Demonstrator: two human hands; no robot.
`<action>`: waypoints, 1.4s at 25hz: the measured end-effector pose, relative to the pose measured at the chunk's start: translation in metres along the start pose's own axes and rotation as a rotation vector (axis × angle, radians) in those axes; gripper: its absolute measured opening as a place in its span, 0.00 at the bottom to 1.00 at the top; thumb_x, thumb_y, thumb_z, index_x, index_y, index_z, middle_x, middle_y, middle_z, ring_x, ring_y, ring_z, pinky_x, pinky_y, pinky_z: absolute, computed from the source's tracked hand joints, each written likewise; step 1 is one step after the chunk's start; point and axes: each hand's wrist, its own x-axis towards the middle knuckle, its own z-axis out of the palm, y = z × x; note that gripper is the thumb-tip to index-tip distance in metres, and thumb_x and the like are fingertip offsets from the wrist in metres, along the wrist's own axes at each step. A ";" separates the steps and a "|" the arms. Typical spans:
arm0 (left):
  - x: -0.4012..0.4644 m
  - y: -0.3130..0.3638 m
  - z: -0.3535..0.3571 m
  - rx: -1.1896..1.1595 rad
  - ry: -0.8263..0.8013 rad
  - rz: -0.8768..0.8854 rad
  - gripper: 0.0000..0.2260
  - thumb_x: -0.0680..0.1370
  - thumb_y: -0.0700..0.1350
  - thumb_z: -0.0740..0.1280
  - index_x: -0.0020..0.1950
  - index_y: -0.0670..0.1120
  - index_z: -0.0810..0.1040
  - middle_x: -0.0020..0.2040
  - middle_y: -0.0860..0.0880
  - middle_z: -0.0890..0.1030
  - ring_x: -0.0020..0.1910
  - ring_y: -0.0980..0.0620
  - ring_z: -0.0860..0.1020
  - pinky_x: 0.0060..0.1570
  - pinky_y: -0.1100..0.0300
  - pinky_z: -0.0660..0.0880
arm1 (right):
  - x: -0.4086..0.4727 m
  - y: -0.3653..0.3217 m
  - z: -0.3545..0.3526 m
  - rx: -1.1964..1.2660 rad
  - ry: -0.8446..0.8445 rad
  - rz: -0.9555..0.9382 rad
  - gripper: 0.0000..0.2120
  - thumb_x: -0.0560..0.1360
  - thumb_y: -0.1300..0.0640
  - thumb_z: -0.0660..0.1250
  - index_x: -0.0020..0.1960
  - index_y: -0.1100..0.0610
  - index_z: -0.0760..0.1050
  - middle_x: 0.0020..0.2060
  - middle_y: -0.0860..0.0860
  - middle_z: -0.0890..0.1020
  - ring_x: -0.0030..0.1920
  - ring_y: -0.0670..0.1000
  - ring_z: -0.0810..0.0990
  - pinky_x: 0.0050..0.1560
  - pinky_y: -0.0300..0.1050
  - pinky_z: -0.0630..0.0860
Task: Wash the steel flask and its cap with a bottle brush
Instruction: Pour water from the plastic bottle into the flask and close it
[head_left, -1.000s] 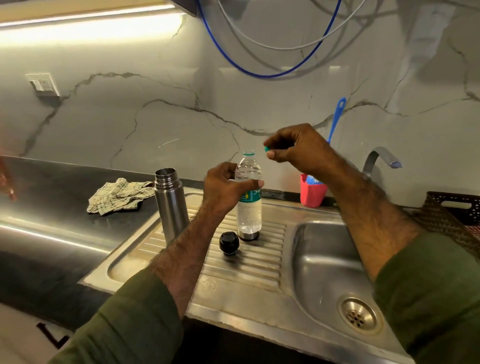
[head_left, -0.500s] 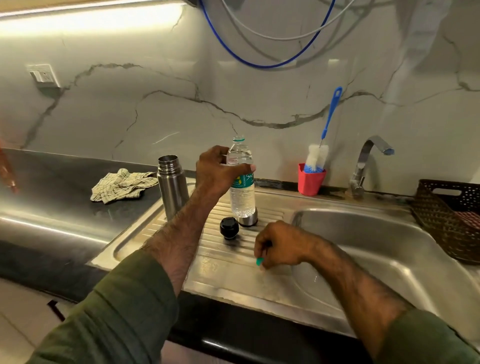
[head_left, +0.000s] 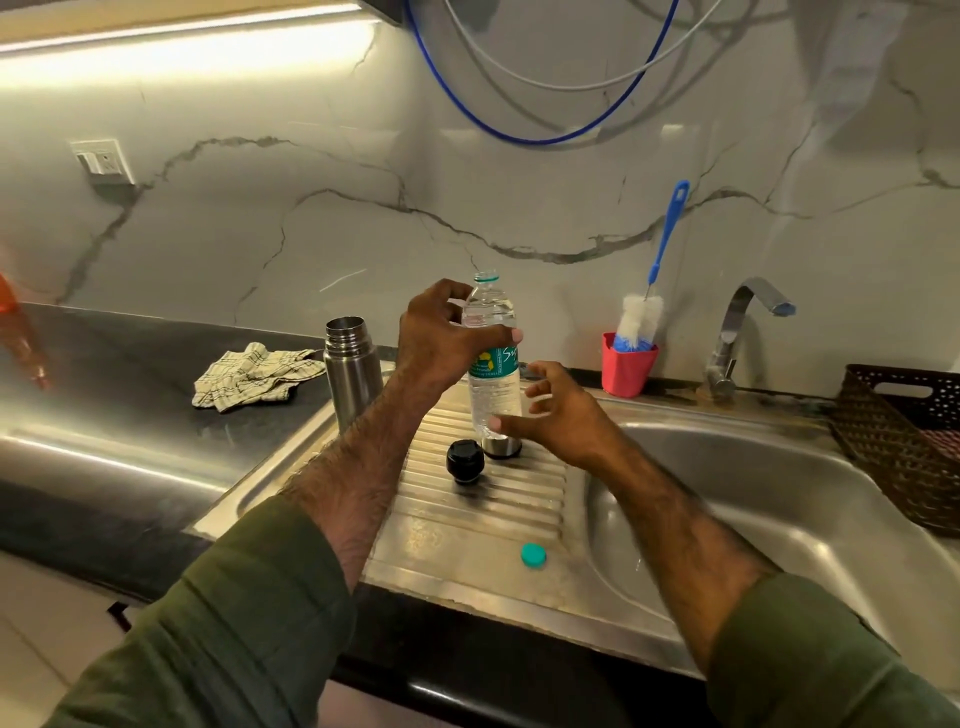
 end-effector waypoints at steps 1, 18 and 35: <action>-0.001 0.003 -0.001 0.017 -0.002 0.014 0.31 0.63 0.55 0.87 0.61 0.48 0.82 0.54 0.50 0.88 0.49 0.55 0.87 0.49 0.56 0.86 | 0.006 -0.005 0.007 0.065 0.011 -0.013 0.47 0.64 0.35 0.82 0.76 0.47 0.65 0.63 0.45 0.78 0.57 0.47 0.80 0.50 0.42 0.78; -0.039 -0.054 -0.088 0.032 0.673 0.073 0.20 0.74 0.63 0.77 0.52 0.49 0.79 0.39 0.56 0.79 0.37 0.61 0.78 0.38 0.61 0.77 | 0.044 -0.041 0.035 -0.026 0.135 -0.187 0.28 0.68 0.41 0.81 0.64 0.50 0.79 0.56 0.49 0.86 0.53 0.48 0.85 0.57 0.46 0.81; 0.001 -0.050 -0.083 0.046 0.206 -0.138 0.25 0.67 0.59 0.84 0.57 0.48 0.82 0.52 0.50 0.86 0.51 0.49 0.86 0.57 0.44 0.84 | 0.044 -0.013 -0.016 0.077 0.189 -0.138 0.33 0.66 0.50 0.84 0.67 0.50 0.74 0.56 0.46 0.84 0.54 0.47 0.83 0.57 0.49 0.80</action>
